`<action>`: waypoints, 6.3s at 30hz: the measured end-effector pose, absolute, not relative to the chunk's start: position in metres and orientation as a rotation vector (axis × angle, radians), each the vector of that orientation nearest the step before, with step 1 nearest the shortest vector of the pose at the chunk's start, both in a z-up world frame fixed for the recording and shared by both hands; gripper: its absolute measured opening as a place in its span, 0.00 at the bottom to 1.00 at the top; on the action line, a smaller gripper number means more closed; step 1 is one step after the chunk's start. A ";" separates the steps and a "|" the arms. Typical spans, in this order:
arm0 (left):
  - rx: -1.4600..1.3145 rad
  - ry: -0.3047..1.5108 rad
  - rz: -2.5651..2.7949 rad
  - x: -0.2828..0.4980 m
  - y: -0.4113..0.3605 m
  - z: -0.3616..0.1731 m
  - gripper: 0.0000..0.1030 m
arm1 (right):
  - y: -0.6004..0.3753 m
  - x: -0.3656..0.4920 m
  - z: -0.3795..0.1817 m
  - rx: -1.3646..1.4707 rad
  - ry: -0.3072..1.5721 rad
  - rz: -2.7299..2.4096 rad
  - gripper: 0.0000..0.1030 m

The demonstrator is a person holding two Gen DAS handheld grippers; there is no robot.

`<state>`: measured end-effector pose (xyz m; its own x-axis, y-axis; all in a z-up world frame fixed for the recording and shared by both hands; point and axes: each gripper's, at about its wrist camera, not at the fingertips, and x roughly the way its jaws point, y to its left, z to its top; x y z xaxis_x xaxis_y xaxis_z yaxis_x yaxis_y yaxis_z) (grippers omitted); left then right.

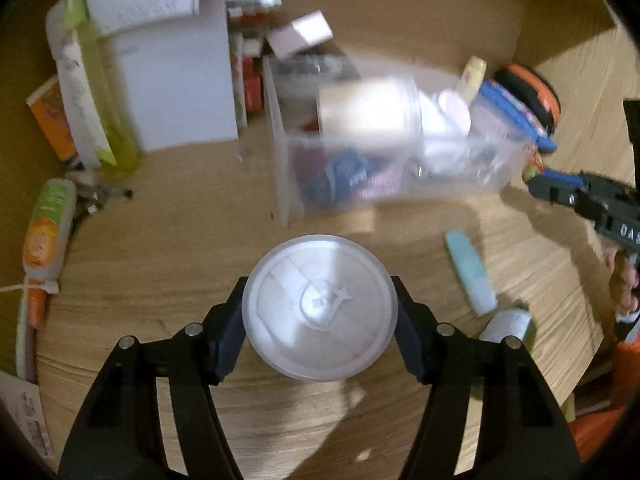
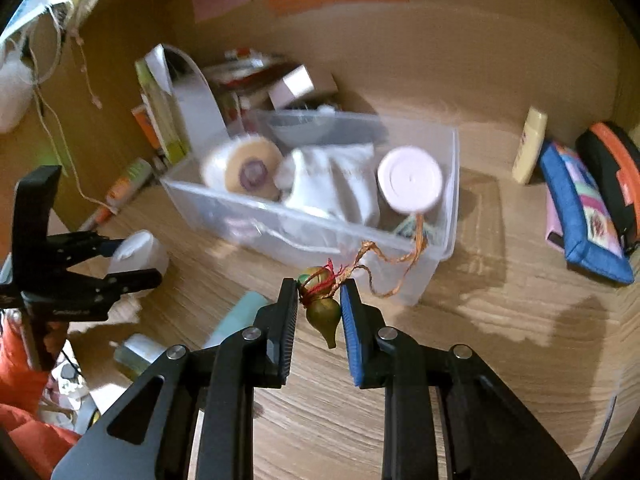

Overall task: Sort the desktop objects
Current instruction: 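Carry the white lid and tassel charm into the plastic box and release both, then move both tools back toward the green bottle and mint-green tube, then grasp the dark green bottle with the left tool while the right tool grasps the mint-green tube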

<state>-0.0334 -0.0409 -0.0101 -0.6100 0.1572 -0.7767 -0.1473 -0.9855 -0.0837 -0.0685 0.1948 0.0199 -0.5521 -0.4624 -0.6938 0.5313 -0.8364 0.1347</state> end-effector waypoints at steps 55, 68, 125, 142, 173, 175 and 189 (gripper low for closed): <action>-1.114 0.014 2.689 -0.172 0.048 0.040 0.63 | 0.179 -0.147 0.025 1.013 -0.023 -2.381 0.19; -1.131 0.044 2.686 -0.175 0.049 0.032 0.64 | 0.170 -0.145 0.017 1.041 0.057 -2.405 0.20; -1.280 0.111 2.556 0.007 0.053 -0.034 0.95 | 0.197 -0.038 0.013 1.052 0.118 -2.430 0.76; -1.199 -0.125 2.736 0.032 -0.018 -0.027 0.62 | 0.133 -0.051 -0.020 1.153 0.262 -2.266 0.76; -1.007 -0.141 2.823 0.026 -0.020 0.010 0.56 | 0.132 -0.045 -0.012 1.064 0.334 -2.264 0.22; -1.018 -0.130 2.808 0.023 -0.015 0.009 0.56 | 0.140 -0.044 -0.006 1.052 0.308 -2.275 0.22; -1.238 -0.119 2.738 0.024 -0.014 -0.035 0.75 | 0.169 -0.037 0.002 1.023 0.186 -2.294 0.22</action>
<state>0.0237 -0.0136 -0.0347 -0.6537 0.1539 -0.7410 -0.0892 -0.9879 -0.1266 -0.0374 0.1687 0.0018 -0.5135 -0.4769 -0.7134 0.5858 -0.8023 0.1148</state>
